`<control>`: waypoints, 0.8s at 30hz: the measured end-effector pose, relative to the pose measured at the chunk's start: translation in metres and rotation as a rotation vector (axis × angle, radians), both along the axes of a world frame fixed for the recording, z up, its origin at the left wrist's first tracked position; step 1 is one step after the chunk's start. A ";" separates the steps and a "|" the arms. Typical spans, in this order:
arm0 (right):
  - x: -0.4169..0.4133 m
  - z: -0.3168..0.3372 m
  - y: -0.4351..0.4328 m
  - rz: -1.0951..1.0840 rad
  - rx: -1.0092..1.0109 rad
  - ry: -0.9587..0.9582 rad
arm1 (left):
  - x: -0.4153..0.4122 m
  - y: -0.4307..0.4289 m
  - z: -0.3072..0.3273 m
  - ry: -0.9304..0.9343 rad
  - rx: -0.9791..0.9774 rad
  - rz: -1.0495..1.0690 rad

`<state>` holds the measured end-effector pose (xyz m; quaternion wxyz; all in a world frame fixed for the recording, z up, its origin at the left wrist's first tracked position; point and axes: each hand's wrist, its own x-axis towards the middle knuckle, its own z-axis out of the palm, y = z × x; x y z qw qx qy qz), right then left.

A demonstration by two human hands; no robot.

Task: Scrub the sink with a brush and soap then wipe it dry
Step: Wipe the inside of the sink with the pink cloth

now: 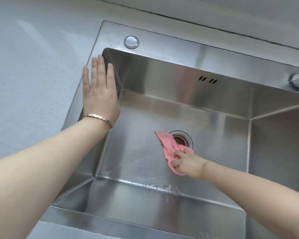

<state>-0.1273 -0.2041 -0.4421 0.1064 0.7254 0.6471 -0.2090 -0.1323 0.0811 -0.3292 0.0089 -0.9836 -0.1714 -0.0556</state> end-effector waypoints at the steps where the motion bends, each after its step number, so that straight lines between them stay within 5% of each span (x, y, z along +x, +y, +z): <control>1: 0.003 0.007 -0.002 -0.078 0.022 -0.024 | -0.004 -0.008 -0.003 -0.038 -0.029 -0.077; 4: 0.012 0.033 -0.011 -0.348 0.196 0.092 | -0.015 -0.042 -0.012 -0.067 -0.265 -0.278; 7: 0.017 0.065 -0.018 -0.850 0.376 0.445 | -0.026 -0.087 -0.004 0.415 -0.817 -0.200; 9: 0.018 0.094 -0.019 -1.180 0.447 0.623 | -0.029 -0.114 -0.007 0.608 -0.980 -0.289; 14: 0.022 0.146 -0.028 -1.312 0.506 0.845 | -0.012 -0.144 -0.003 0.511 -1.014 -0.268; 19: 0.026 0.154 -0.046 -1.277 0.106 0.537 | 0.006 -0.137 0.019 0.338 -0.924 -0.337; 24: 0.019 0.148 -0.035 -1.322 -0.049 0.415 | 0.007 -0.133 0.034 0.190 -0.824 -0.535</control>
